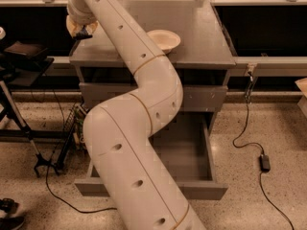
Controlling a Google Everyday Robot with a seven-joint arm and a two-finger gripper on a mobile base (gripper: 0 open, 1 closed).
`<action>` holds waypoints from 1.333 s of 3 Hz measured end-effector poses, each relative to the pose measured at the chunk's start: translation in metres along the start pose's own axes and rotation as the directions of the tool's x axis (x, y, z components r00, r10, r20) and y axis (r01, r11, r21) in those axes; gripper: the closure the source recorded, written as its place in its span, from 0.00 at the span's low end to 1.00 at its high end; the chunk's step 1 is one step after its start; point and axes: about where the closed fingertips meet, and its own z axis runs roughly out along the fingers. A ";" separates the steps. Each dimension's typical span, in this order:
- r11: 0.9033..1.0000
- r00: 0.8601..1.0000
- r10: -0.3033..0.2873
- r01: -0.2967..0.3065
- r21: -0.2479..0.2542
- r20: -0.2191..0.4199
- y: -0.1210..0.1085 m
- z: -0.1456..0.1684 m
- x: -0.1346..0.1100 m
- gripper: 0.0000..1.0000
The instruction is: Place rxbar blueberry into middle drawer
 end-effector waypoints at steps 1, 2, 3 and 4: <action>0.998 1.000 -0.023 0.024 -0.064 0.019 0.018 0.004 -0.004 1.00; 0.990 0.998 -0.055 0.058 -0.128 0.030 0.032 0.006 -0.004 1.00; 0.980 0.996 -0.076 0.081 -0.182 0.035 0.041 0.004 0.000 1.00; 0.967 0.995 -0.089 0.099 -0.233 0.053 0.047 -0.009 0.008 1.00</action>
Offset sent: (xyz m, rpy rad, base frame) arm -0.1188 0.0200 -0.0405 0.1181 0.0045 0.1981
